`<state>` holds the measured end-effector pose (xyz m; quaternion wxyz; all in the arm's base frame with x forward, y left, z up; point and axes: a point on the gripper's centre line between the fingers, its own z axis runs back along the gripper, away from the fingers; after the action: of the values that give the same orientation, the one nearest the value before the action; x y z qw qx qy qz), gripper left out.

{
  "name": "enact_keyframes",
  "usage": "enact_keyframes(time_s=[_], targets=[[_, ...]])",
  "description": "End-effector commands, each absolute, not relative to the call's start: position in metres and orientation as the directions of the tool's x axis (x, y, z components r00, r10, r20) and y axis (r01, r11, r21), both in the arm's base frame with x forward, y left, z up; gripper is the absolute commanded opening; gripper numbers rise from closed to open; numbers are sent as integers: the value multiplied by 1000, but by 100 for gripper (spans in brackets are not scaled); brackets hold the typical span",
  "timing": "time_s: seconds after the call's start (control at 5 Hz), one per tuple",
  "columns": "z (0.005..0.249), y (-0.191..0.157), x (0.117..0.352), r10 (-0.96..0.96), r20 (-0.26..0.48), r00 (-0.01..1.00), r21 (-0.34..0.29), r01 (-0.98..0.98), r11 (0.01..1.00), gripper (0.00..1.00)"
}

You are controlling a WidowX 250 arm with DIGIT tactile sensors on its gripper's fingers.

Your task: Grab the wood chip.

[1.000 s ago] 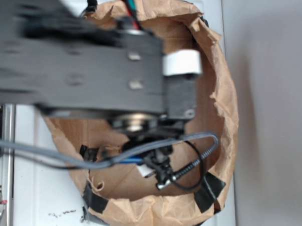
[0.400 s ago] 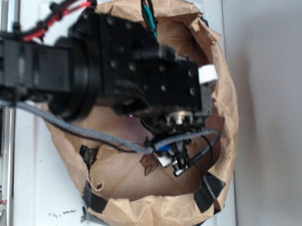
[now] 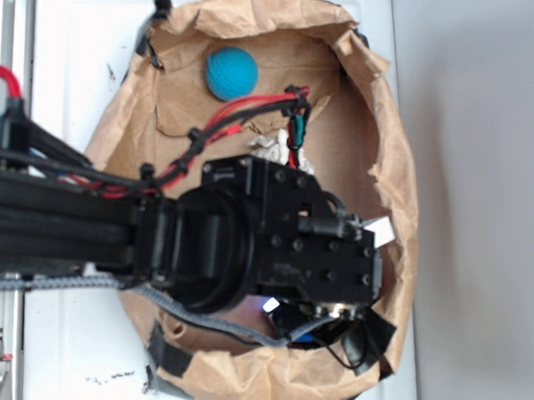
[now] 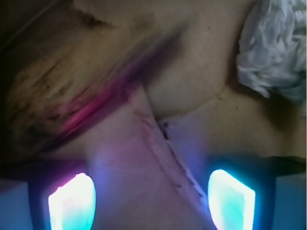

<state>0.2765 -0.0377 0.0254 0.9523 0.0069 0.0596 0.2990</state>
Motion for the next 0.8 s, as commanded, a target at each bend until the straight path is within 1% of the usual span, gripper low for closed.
enact_keyframes(time_s=[0.0,0.2,0.4,0.6], targets=[[14,-47,297,592,-48,804,110,-585,804,100],[17,-46,301,584,-53,810,106,-577,810,0],[27,-42,303,583,-42,811,118,-575,809,88],[46,-32,303,585,-49,810,51,-582,811,100]])
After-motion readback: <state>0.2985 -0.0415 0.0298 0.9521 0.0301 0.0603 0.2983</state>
